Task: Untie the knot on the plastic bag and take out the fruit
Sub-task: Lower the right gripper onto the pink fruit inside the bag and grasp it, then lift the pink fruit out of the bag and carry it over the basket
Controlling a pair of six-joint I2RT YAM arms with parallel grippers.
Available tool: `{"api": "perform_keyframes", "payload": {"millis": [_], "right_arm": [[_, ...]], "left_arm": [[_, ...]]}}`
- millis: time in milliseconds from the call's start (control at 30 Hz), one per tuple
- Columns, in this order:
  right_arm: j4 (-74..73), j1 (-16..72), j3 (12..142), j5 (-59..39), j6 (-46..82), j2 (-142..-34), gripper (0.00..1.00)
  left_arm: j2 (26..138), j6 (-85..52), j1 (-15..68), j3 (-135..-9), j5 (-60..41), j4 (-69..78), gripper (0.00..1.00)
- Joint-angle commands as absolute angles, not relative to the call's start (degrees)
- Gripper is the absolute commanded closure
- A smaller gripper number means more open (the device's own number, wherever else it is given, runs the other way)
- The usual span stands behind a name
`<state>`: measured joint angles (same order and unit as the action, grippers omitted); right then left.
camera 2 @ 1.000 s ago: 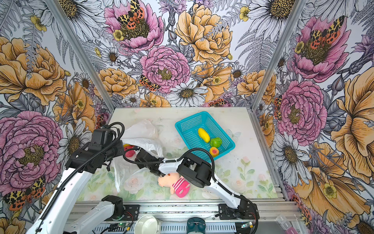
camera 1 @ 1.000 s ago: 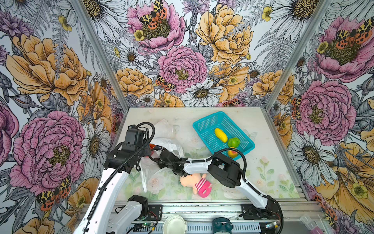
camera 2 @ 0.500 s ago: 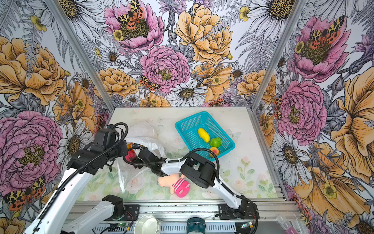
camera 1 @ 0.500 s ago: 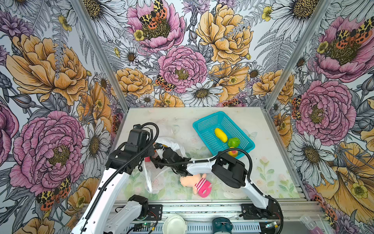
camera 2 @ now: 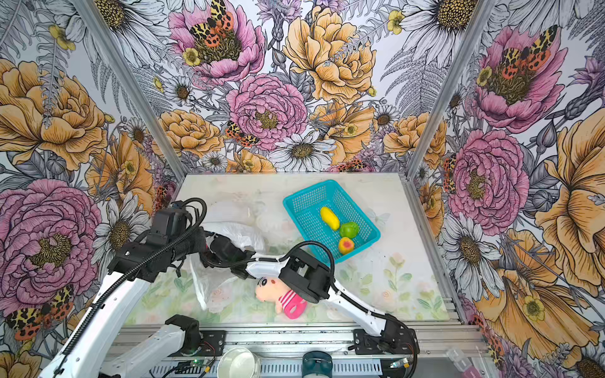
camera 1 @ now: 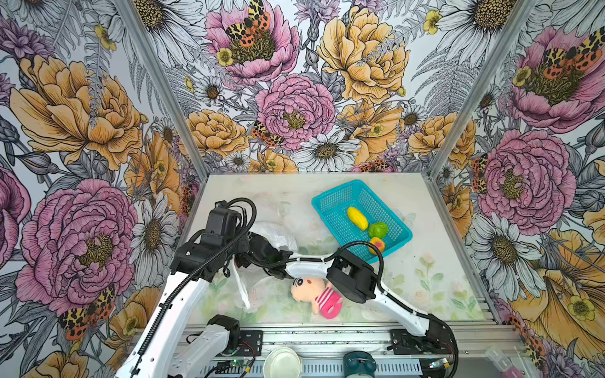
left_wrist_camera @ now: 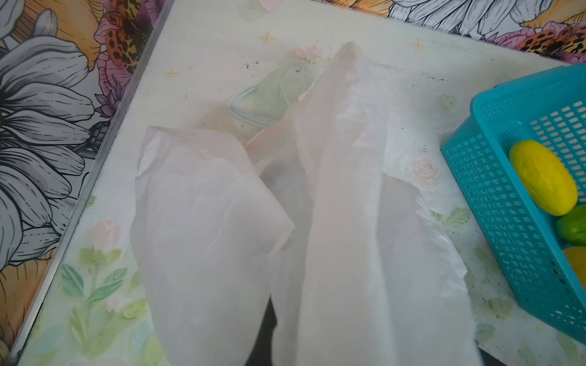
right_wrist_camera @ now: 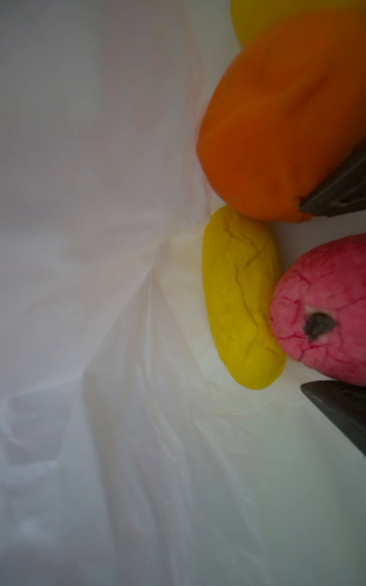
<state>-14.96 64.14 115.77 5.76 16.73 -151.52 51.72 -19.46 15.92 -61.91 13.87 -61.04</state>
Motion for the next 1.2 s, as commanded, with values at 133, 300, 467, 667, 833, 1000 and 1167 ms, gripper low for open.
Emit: {"api": "perform_keyframes", "payload": {"millis": [133,300,467,667,833,1000,1167], "right_arm": [[-9.4,64.1,118.1,7.2,17.4,-152.5,0.35],[-15.6,64.7,107.2,6.7,16.2,-145.3,0.44],[-24.0,65.6,92.7,6.7,14.8,-135.7,0.49],[-34.9,65.7,79.4,5.6,15.2,-127.1,0.51],[-38.0,65.6,74.4,6.6,14.3,-123.5,0.53],[-40.0,66.0,71.1,5.6,14.8,-121.0,0.54],[-42.7,67.1,66.4,4.9,13.2,-116.2,0.54]], "left_arm": [[50.1,-19.0,16.8,-61.4,12.9,-59.9,1.0],[50.7,-19.1,15.8,-61.4,13.5,-59.9,1.0],[51.1,-19.2,14.9,-61.5,13.8,-60.0,1.0],[50.9,-19.3,14.7,-61.4,13.8,-60.0,1.0],[49.7,-19.3,15.3,-61.3,14.1,-59.9,1.0],[49.4,-19.4,15.5,-61.3,14.2,-59.9,1.0],[49.4,-19.5,15.6,-61.3,14.4,-59.9,1.0]]}}
